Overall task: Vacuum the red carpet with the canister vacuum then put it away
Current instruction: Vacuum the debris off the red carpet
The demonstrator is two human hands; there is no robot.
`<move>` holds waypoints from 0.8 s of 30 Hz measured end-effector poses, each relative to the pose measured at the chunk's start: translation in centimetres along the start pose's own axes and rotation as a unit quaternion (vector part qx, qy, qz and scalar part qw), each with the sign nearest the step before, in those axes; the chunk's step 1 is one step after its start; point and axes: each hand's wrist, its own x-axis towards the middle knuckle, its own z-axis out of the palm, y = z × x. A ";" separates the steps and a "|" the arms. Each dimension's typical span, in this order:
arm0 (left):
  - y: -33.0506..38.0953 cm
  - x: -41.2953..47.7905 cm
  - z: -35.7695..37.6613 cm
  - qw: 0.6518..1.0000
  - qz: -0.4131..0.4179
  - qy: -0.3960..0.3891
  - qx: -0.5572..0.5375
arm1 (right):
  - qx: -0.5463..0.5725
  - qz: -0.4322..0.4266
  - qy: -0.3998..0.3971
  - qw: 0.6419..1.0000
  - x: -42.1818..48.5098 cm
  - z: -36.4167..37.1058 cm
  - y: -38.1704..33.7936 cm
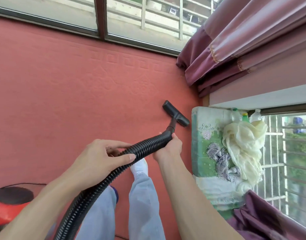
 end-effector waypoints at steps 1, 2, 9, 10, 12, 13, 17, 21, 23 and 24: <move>0.1 0.4 0.9 1.000 -0.003 0.000 -0.004 | -0.006 -0.003 0.001 1.000 0.3 0.1 -0.5; 0.3 0.7 1.6 1.000 -0.006 -0.003 -0.007 | -0.011 -0.007 -0.002 1.000 0.6 0.0 -1.1; 2.0 -0.4 0.4 0.988 -0.032 -0.148 -0.040 | 0.005 0.017 -0.058 0.998 -1.3 -3.3 -4.0; 2.3 -0.7 0.0 0.984 -0.035 -0.171 -0.039 | 0.013 0.026 -0.062 0.998 -1.9 -3.8 -3.9; 2.8 -1.0 -0.6 0.979 -0.043 -0.196 -0.032 | 0.022 0.044 -0.072 0.996 -2.8 -4.5 -3.4; 2.9 -1.0 -0.8 0.979 -0.048 -0.195 -0.024 | 0.023 0.051 -0.074 0.996 -2.9 -4.6 -3.0; 2.8 -0.8 0.0 0.985 -0.066 -0.161 -0.016 | 0.016 0.036 -0.034 0.999 -1.4 -3.9 -2.2; 1.9 0.4 3.5 0.999 -0.002 -0.002 0.034 | 0.043 0.025 -0.007 0.999 0.0 -2.3 -3.6; 1.8 0.7 4.4 0.995 0.049 0.088 0.020 | 0.095 0.019 -0.026 0.995 -0.3 -1.5 -4.2; 1.9 0.7 4.1 0.991 0.063 0.120 -0.003 | 0.117 0.021 -0.046 0.992 -0.5 -1.2 -4.5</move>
